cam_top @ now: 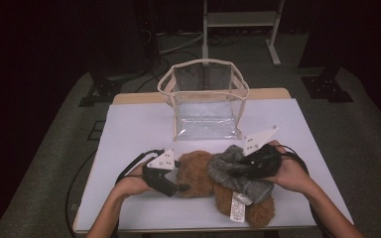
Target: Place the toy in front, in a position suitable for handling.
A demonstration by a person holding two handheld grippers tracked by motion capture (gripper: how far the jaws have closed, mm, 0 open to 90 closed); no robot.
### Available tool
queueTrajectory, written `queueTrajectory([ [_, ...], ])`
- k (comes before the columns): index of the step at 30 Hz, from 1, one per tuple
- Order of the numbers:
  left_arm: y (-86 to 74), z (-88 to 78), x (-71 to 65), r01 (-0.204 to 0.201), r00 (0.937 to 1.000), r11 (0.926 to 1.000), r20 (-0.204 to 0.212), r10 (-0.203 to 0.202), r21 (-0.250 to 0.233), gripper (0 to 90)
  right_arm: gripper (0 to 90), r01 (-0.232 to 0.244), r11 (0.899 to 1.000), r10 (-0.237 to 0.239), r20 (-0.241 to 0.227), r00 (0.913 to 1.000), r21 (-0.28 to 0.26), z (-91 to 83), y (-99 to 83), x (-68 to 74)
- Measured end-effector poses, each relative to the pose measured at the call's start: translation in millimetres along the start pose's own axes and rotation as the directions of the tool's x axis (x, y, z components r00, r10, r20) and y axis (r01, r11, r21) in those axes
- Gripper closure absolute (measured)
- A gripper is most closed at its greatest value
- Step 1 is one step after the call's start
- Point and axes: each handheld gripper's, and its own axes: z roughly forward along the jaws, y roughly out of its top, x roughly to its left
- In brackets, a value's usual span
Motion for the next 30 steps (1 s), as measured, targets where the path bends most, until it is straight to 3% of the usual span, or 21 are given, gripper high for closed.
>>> queueTrajectory([
  [5, 2.5, 0.6, -2.8, -0.014, 0.9999, 0.9999, -0.005, 0.014, 0.009, 27.8, 75.8, -0.024, 1.0, 0.024, 0.053, 0.9983, -0.001, -20.1, -2.5, -5.1],
  [10, 4.0, 0.6, -7.8, -0.045, 0.9987, 0.9985, -0.021, 0.046, 0.029, 27.7, 75.5, -0.017, 1.0, 0.017, 0.036, 0.9992, -0.006, -5.3, 17.2, -23.0],
  [15, 0.3, -1.9, -7.3, -0.044, 0.9988, 0.9989, -0.02, 0.044, 0.017, 27.6, 75.6, -0.07, 0.997, 0.07, 0.008, 0.9975, -0.018, 8.8, 21.9, -41.0],
  [18, -0.8, -8.1, -2.5, -0.025, 0.9996, 0.9997, -0.014, 0.025, 0.008, 23.4, 76.2, -0.078, 0.997, 0.078, -0.01, 0.9969, -0.012, 16.2, 12.8, -35.0],
  [21, -0.8, -11.4, -0.4, 0.02, 0.9998, 0.9989, -0.003, -0.02, -0.044, 18.7, 76.3, -0.073, 0.997, 0.072, -0.032, 0.9969, -0.039, 12.5, 3.7, -20.8],
  [23, -0.8, -7.3, -1.0, 0.025, 0.9995, 0.999, 0.02, -0.024, -0.038, 19.0, 76.3, -0.062, 0.997, 0.061, -0.033, 0.9976, -0.04, 10.3, 2.0, -13.1],
  [27, -2.4, -1.0, -4.5, 0.02, 0.9996, 0.9994, 0.022, -0.02, -0.027, 27.7, 76.2, -0.016, 1.0, 0.016, -0.021, 0.9997, -0.014, 11.8, 15.4, 0.0],
  [30, -0.7, -2.4, -6.3, -0.002, 0.9999, 0.9996, 0.014, 0.002, -0.028, 30.9, 76.1, 0.015, 1.0, -0.015, -0.029, 0.9995, 0.001, 26.3, 32.7, 3.2],
])
